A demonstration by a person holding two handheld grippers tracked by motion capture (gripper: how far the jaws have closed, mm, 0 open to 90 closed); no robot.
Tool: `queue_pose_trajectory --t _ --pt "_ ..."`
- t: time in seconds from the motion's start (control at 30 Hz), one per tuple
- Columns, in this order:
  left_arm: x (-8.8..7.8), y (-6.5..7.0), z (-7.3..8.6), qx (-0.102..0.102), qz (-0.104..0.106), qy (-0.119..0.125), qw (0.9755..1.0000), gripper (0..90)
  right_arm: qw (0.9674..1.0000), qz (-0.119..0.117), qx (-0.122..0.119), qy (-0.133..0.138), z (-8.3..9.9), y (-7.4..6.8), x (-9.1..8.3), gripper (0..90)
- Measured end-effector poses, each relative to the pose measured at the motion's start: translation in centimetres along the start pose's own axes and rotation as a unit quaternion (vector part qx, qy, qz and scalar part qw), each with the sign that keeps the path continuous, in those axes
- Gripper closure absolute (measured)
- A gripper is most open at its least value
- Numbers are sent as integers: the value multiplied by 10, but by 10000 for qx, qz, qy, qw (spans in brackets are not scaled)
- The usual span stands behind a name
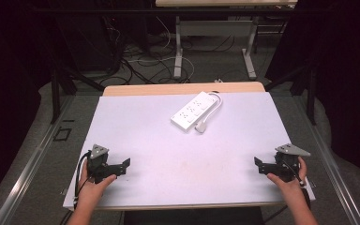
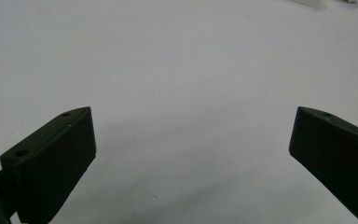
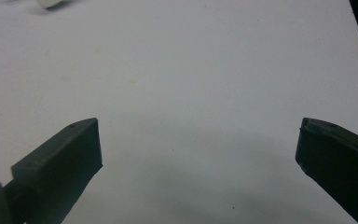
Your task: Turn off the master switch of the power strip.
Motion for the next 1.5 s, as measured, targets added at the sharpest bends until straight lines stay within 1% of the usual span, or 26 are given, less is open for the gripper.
queue_pose_trajectory --t 0.13,0.17,0.2,0.23,0.33,0.37,0.47,0.6,0.63,0.67,0.7,0.73,0.77,0.8,0.83,0.87,1.0,1.03,1.1,1.17,1.23,1.33,1.37,1.4,1.47,1.5 --pt "-1 0 0 -5 -10 -31 10000 4 9999 -65 26 -142 0 -1 -1 32" --pt "-2 0 -1 39 -11 -46 10000 5 9998 -77 -8 -195 0 -2 -2 48" --pt "-4 2 -2 -11 -11 -15 10000 4 9997 -108 38 -217 0 -3 -3 61" --pt "-5 2 -3 35 -9 -51 10000 5 9996 -122 5 -268 0 -3 -4 63" --pt "-6 3 -3 27 -11 -69 10000 6 9993 -115 -16 -366 -2 -6 -5 63" --pt "-7 4 -4 52 -7 -109 9999 6 9991 -122 36 -405 -2 -7 -6 63" --pt "-8 5 -6 87 -17 -122 9999 8 9988 -150 48 -466 -5 -8 -8 66" --pt "-9 6 -8 58 -4 -115 9999 10 9983 -126 -19 -571 -6 -9 -11 79" --pt "-9 6 -8 110 1 -177 9998 10 9982 -144 -7 -582 -6 -9 -11 83" --pt "-9 7 -9 69 10 -159 9998 11 9981 -165 26 -595 -6 -10 -10 87" --pt "-8 7 -9 56 -12 -114 9999 13 9980 -165 19 -614 -6 -10 -10 99" --pt "-8 7 -9 62 -2 -159 9999 13 9980 -165 19 -614 -6 -10 -10 99" --pt "-9 8 -9 71 9 -189 9998 14 9978 -186 46 -632 -7 -9 -11 144" --pt "-8 8 -10 78 -11 -138 9999 14 9979 -191 65 -619 -8 -9 -11 151" --pt "-8 9 -10 71 -1 -176 9998 14 9979 -198 66 -609 -9 -9 -10 151" --pt "-8 9 -10 77 4 -177 9998 14 9977 -220 94 -631 -11 -9 -10 151" --pt "-9 9 -10 134 50 -217 9997 14 9977 -232 47 -636 -18 -9 -8 158" --pt "-8 10 -10 72 64 -191 9998 14 9977 -216 -59 -635 -24 -10 -7 166" --pt "-8 10 -9 93 61 -173 9998 14 9975 -224 -101 -660 -29 -11 -5 170" --pt "-8 9 -9 128 31 -141 9998 16 9975 -219 -96 -660 -36 -12 -4 178" --pt "-9 9 -8 179 61 -117 9998 16 9974 -300 -72 -651 -44 -14 -3 186" --pt "-8 10 -7 105 40 -123 9999 21 9968 -365 -129 -697 -56 -16 -2 208" --pt "-8 10 -7 119 43 -128 9998 22 9965 -446 -125 -699 -60 -18 -1 210" --pt "-8 10 -7 132 51 -151 9998 23 9963 -459 -158 -713 -64 -19 -1 213" --pt "-8 10 -6 73 58 -152 9998 23 9959 -493 -225 -722 -71 -22 0 228" --pt "-8 10 -6 75 44 -142 9999 23 9961 -477 -203 -713 -75 -24 1 232"
Point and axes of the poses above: each handheld gripper's, and its own axes: x roughly forward along the jaws, z roughly out of its underside, y roughly to its right, the point moved 5 cm from there along x, roughly forward along the jaws, and after that the axes turned 12 degrees about -z, right-handed, at the moved point
